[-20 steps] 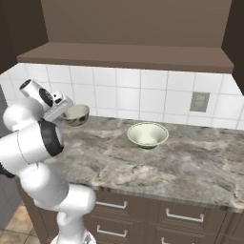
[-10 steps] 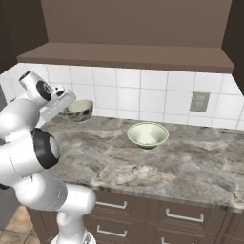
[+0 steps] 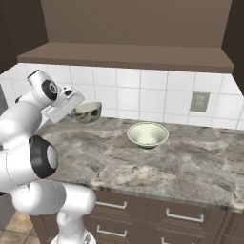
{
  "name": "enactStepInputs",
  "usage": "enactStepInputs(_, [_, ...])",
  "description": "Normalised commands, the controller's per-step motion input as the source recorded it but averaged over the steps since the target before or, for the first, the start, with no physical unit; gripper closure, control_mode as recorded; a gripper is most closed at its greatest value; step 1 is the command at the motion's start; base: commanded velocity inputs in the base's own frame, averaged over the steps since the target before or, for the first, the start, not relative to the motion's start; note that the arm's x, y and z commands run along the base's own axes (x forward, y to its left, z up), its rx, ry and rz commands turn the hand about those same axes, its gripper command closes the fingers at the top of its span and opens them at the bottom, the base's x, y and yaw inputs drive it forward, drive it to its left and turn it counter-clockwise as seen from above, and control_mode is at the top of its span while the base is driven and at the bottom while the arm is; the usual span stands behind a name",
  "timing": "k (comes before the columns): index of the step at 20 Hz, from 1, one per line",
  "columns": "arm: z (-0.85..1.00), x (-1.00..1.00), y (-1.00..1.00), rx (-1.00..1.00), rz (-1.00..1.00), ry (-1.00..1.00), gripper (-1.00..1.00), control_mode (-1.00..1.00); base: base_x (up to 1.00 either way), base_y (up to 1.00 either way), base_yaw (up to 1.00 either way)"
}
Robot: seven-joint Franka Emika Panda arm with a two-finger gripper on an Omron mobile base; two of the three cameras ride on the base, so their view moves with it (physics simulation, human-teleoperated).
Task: Pick up the bowls on the counter and stack them on top of one another in the open cabinet. Place the smaller bowl on top of the larger bowl.
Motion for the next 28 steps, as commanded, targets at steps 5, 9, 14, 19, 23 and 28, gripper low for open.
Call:
enactStepInputs(5, [0.00, -0.07, -0.53, -0.01, 0.00, 0.00, 1.00, -1.00, 0.00, 0.00, 0.00])
enactStepInputs(9, [-0.04, -0.11, -0.55, -0.01, 0.00, 0.00, 1.00, -1.00, 0.00, 0.00, 0.00])
enactStepInputs(14, [-0.13, -0.14, -0.51, 0.00, 0.00, -0.01, 1.00, -1.00, 0.00, 0.00, 0.00])
enactStepInputs(19, [-0.06, -0.19, -0.53, 0.00, 0.00, -0.07, 1.00, -1.00, 0.00, 0.00, 0.00])
enactStepInputs(23, [-0.05, -0.17, -0.48, 0.00, 0.00, -0.10, 1.00, -1.00, 0.00, 0.00, 0.00])
enactStepInputs(28, [-0.01, -0.05, -0.50, 0.00, 0.00, -0.07, 1.00, -1.00, 0.00, 0.00, 0.00])
